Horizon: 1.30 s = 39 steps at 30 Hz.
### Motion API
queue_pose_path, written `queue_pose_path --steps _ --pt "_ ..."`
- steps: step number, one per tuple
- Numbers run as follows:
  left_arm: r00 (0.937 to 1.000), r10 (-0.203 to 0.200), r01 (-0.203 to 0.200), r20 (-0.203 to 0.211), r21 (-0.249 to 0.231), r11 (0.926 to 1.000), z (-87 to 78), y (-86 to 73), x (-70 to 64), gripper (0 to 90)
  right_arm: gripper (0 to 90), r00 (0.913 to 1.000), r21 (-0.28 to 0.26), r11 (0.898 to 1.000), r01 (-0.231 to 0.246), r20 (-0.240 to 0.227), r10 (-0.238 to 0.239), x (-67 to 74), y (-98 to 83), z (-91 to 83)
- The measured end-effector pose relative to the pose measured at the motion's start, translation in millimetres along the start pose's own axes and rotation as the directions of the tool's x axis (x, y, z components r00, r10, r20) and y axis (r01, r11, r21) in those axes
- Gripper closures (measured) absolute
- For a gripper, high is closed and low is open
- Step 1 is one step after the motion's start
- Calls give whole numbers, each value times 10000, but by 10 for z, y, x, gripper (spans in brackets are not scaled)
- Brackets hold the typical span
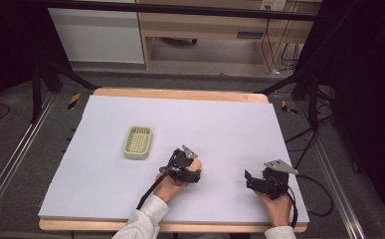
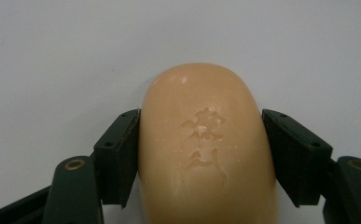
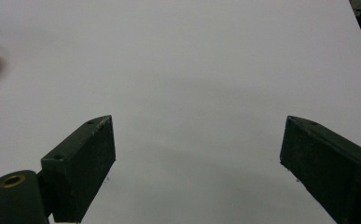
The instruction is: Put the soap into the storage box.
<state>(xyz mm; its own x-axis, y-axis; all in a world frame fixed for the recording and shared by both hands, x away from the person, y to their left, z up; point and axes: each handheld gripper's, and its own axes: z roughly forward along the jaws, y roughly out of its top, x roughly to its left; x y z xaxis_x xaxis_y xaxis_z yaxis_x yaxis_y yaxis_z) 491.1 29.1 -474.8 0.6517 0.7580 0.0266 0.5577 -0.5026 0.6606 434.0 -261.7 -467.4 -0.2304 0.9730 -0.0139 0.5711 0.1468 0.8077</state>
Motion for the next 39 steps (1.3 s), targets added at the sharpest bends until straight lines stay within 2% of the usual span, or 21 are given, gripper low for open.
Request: queue_pose_path --steps 3,10,25,34,39 --pt "9998 134 -134 -163 -46 9999 -9 1 -23 310 105 10000 6 10000 -12 -1 12 -1 0 0" --pt "9997 160 -161 -156 -70 9998 -89 19 -4 311 105 10000 4 10000 -17 -6 17 0 0 -2" --pt "9997 247 -247 1 -608 9978 -433 23 66 312 104 10000 -15 10000 -22 8 22 1 1 -8" --pt "10000 52 -56 -35 -980 9952 -654 -19 174 312 105 10000 -19 10000 -37 44 37 1 0 -13" --pt "9999 37 -47 -93 -999 9950 -735 -49 228 312 105 10000 16 10000 -53 52 52 0 0 -8"
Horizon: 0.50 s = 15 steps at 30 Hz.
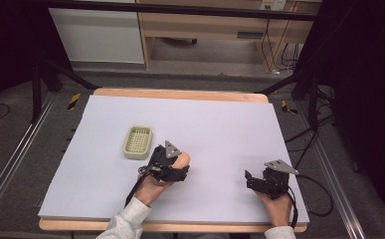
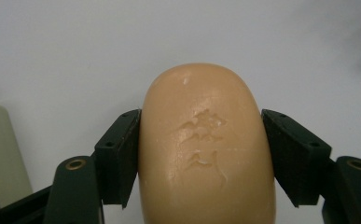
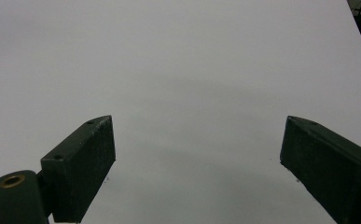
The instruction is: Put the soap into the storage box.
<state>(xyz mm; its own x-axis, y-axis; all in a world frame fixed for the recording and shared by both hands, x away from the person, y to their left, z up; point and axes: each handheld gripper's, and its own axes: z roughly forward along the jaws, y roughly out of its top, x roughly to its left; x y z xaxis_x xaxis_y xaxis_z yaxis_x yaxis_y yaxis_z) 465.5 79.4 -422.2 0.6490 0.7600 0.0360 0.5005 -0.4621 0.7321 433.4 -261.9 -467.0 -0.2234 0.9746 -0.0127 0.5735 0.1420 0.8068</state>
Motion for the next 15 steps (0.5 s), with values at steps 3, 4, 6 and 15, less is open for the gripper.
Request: queue_pose_path --steps 3,4,6,15 --pt "10000 -32 32 -26 -5 10000 -46 -27 43 312 105 10000 -18 10000 23 -6 -23 1 -1 0" --pt "9999 -138 138 -51 -59 9999 -55 -40 48 312 104 10000 -15 10000 14 1 -14 0 -2 0" --pt "9998 -167 166 -64 -59 9998 -80 -61 71 312 105 10000 -7 10000 4 7 -4 0 -2 -2" --pt "9992 -317 316 -240 -46 9995 -197 -176 201 313 105 9999 1 9999 138 15 -138 8 -4 -2"
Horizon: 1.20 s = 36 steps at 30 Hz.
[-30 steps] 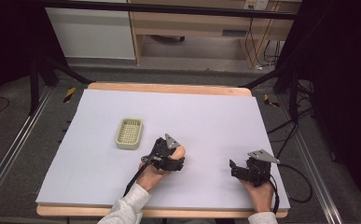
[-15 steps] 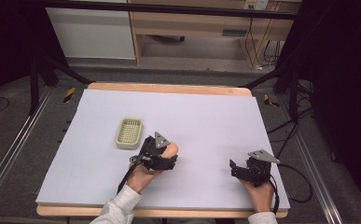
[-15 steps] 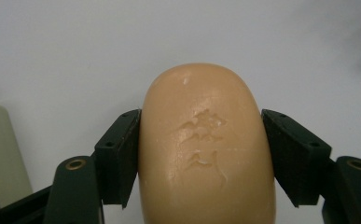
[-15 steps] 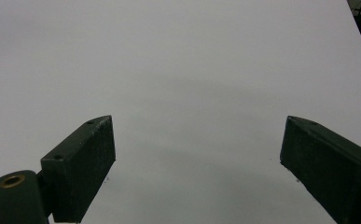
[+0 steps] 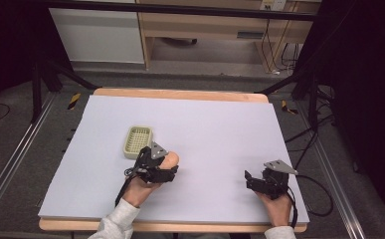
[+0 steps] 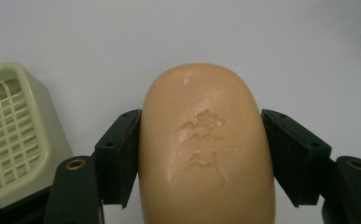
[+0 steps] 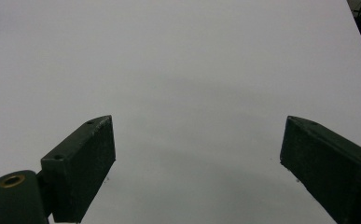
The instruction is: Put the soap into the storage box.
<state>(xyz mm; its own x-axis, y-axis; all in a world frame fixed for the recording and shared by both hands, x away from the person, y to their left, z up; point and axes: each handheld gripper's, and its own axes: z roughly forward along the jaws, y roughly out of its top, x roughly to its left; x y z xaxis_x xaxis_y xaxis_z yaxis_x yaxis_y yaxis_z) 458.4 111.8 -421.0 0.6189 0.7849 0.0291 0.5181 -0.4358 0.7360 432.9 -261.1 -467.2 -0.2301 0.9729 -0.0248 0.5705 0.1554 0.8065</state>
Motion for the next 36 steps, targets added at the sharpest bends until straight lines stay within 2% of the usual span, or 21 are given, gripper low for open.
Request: queue_pose_path --steps 7,15,22,28,36 --pt "9990 -369 366 -269 -117 9993 -87 -62 158 313 105 10000 -50 10000 -60 -43 60 10 1 -11" --pt "9958 -684 673 -606 -196 9975 -114 -75 325 313 105 10000 -67 10000 40 -81 -41 19 1 -11" --pt "9907 -1086 1053 -817 -441 9935 -163 -77 449 313 105 9999 -68 10000 58 -88 -59 25 1 -11" --pt "9868 -1256 1211 -1026 -492 9914 -185 -59 550 313 104 9999 -59 10000 45 -98 -46 32 3 -5" --pt "9779 -1602 1524 -1342 -664 9861 -206 -28 704 314 105 9999 -47 10000 74 -91 -75 30 5 3"
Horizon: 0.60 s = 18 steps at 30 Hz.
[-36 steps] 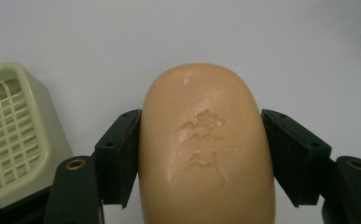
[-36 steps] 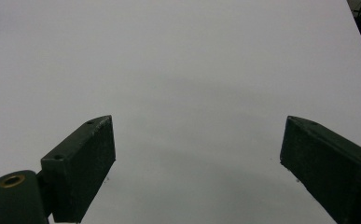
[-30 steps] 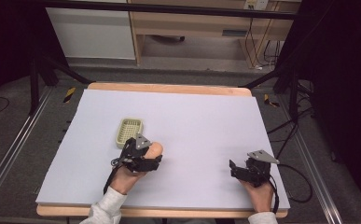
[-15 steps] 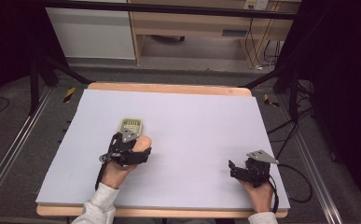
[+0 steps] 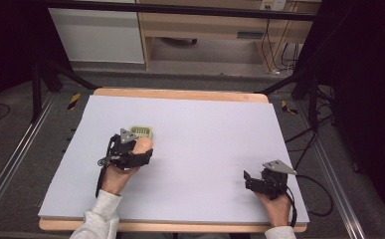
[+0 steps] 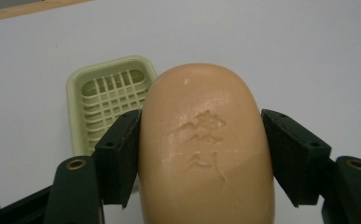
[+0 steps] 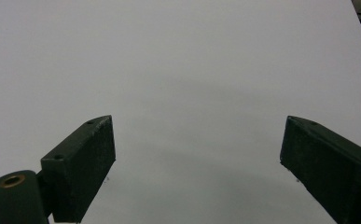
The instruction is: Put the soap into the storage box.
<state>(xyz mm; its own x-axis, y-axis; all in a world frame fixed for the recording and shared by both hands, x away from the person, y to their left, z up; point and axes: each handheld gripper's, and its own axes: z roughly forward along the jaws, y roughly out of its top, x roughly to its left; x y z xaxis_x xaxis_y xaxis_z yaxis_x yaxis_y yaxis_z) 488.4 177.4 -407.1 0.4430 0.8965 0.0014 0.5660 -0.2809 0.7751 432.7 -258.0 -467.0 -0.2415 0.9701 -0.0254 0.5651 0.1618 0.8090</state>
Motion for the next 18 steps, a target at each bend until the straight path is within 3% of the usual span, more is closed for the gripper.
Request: queue_pose_path --steps 18 --pt "9994 -287 285 -206 -96 9995 122 140 170 314 105 10000 64 10000 -8 61 7 -3 -4 19"
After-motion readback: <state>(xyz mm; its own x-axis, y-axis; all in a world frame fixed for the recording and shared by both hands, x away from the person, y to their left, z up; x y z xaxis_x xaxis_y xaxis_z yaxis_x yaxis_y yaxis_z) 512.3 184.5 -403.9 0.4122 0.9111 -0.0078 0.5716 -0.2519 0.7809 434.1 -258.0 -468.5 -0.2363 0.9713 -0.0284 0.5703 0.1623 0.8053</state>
